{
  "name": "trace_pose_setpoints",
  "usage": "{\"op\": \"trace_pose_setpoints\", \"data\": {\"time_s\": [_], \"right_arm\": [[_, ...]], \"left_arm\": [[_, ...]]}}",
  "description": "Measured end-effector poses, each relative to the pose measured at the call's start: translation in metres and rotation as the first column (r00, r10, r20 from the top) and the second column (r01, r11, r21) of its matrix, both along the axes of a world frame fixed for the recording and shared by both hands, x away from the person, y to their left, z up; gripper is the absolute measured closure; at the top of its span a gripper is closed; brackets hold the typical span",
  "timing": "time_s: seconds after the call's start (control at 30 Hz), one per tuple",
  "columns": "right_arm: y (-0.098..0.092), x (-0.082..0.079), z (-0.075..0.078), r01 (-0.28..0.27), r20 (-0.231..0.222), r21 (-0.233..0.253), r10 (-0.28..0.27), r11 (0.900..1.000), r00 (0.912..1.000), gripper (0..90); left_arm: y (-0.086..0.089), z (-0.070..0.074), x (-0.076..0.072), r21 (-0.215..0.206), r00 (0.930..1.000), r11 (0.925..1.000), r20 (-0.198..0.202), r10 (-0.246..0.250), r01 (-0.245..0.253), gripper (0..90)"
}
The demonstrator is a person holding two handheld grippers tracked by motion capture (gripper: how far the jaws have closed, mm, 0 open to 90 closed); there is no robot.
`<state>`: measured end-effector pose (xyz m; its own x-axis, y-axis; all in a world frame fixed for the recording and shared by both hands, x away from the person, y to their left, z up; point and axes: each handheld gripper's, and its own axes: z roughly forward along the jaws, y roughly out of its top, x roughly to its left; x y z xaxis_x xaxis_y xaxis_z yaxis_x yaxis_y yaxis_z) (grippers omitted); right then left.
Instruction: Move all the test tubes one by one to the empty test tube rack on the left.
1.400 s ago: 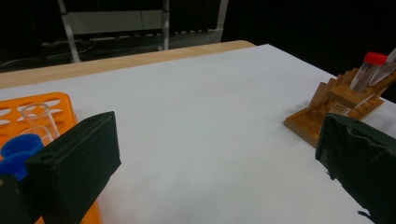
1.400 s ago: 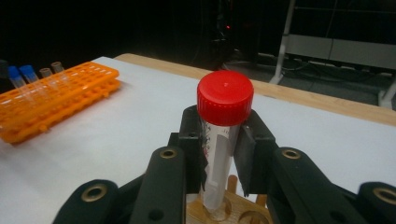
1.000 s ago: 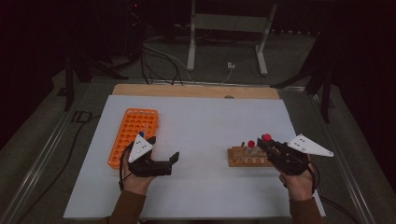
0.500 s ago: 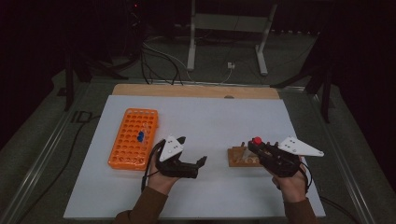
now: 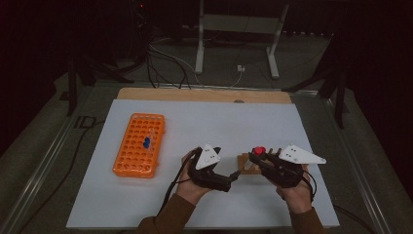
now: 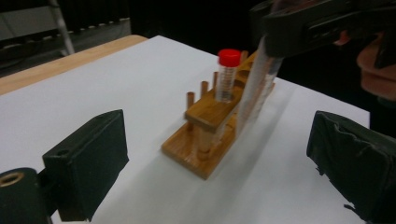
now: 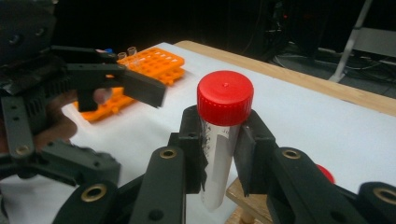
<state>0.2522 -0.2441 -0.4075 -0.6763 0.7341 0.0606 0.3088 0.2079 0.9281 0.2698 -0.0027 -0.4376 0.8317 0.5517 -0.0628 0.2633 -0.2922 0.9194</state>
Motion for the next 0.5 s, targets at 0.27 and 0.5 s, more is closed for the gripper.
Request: {"op": "trace_pose_setpoints", "data": {"time_s": [0.27,0.5], "right_arm": [[0.008,0.0,-0.003,-0.031,-0.014,0.003,0.031,1.0,0.9994,74.2],[0.013,-0.001,-0.006,-0.056,-0.027,0.005,0.056,0.998,0.998,74.2]], "left_arm": [[-0.018,-0.002,-0.001,0.022,0.9993,0.9994,0.025,-0.027,0.027,22.7],[-0.023,-0.004,0.002,0.019,0.9973,0.9972,0.014,-0.072,0.072,50.5]]}}
